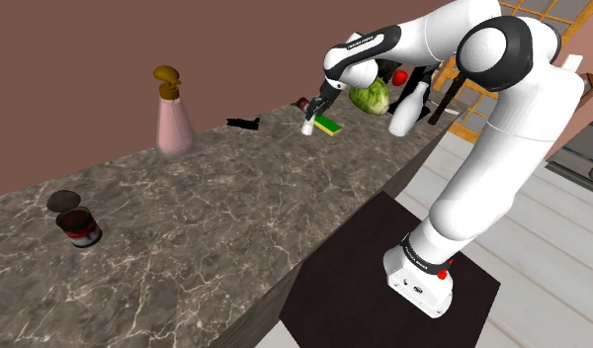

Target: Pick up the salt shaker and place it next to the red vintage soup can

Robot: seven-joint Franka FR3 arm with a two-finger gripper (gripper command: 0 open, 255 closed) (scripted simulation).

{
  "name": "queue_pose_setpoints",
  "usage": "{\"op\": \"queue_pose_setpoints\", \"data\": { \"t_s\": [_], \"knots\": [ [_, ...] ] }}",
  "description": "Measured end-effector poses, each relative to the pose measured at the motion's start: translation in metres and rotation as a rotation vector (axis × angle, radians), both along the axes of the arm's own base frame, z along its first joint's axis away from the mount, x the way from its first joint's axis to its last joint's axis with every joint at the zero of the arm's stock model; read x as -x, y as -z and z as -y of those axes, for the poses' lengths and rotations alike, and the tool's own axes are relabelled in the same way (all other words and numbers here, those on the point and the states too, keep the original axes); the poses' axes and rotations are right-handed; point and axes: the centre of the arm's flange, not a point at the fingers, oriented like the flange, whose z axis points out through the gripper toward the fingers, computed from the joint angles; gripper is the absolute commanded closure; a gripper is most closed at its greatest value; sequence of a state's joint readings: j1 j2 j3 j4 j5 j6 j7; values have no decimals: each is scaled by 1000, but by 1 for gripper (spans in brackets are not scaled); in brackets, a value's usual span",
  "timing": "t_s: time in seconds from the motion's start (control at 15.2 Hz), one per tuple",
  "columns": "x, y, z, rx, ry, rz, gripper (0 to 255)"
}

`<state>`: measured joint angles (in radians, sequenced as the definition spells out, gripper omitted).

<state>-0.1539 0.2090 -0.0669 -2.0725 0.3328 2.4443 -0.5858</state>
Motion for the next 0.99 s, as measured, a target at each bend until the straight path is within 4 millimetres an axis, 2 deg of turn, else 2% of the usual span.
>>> {"op": "queue_pose_setpoints", "data": {
  "t_s": [0.26, 0.59, 0.99],
  "knots": [
    [0, 0, 0, 0, 0, 0, 0],
    [10, -42, 6, 0, 0, 1, 0],
    [11, -48, 8, 0, 0, 0, 0]
  ]
}}
